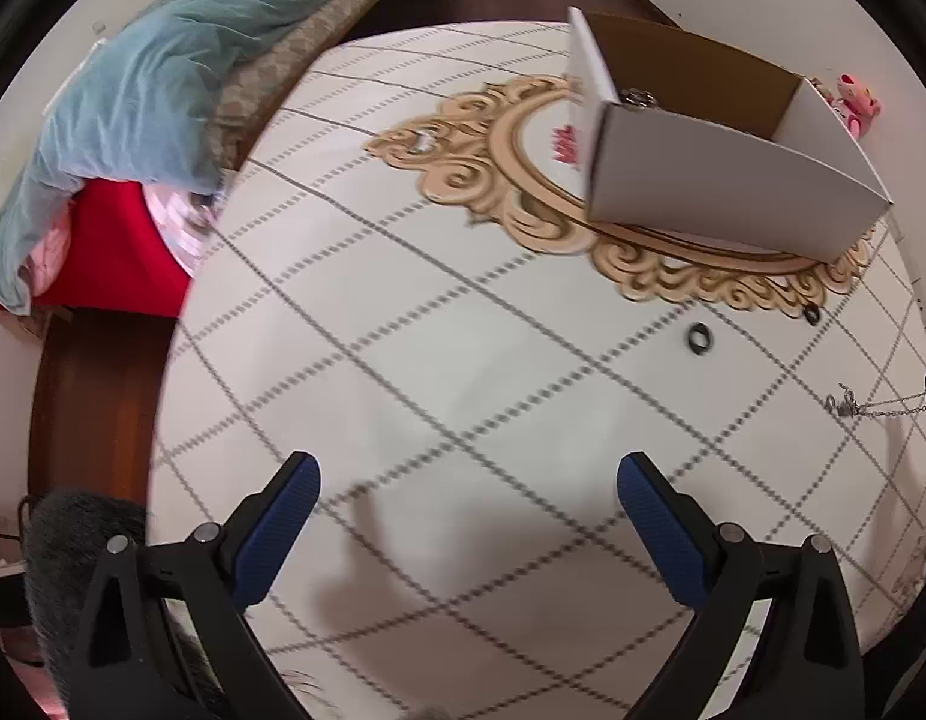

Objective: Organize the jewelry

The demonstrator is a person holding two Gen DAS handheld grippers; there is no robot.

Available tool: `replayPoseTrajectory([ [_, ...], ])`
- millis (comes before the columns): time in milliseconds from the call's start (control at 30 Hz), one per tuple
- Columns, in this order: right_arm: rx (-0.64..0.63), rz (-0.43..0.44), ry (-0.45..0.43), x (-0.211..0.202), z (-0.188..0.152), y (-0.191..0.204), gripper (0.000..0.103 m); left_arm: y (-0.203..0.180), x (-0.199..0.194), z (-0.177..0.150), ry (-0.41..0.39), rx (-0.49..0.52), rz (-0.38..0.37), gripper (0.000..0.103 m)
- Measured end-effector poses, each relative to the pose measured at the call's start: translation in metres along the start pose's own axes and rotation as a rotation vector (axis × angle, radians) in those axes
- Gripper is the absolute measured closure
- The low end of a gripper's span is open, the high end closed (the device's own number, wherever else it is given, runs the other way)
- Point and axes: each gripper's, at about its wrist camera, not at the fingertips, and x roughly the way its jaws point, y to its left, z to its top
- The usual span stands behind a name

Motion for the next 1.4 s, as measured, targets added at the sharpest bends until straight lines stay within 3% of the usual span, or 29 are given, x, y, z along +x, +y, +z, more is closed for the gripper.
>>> replayPoseTrajectory([
  [133, 0.018, -0.012, 0.026, 0.010, -0.005, -0.009, 0.094, -0.030, 0.000, 0.005, -0.038, 0.025, -0.059, 0.002],
  [333, 0.053, -0.013, 0.052, 0.021, -0.015, -0.018, 0.094, -0.069, 0.003, 0.021, -0.092, 0.080, -0.070, 0.005],
  [400, 0.058, -0.015, 0.053, 0.023, -0.015, -0.019, 0.094, -0.077, 0.005, 0.025, -0.097, 0.088, -0.072, 0.021],
  [700, 0.067, -0.014, 0.045, 0.023, -0.010, -0.021, 0.094, -0.082, 0.010, 0.035, -0.102, 0.084, -0.129, 0.077],
  [833, 0.067, -0.015, 0.042, 0.022, -0.008, -0.021, 0.094, -0.083, 0.009, 0.034, -0.110, 0.085, -0.142, 0.093],
  [1067, 0.068, 0.029, 0.028, 0.011, 0.000, -0.014, 0.094, -0.061, 0.002, 0.027, -0.083, 0.054, -0.192, 0.093],
  [1400, 0.048, 0.165, 0.006, -0.030, 0.010, 0.007, 0.094, 0.005, -0.050, 0.013, -0.100, 0.035, -0.211, 0.093],
])
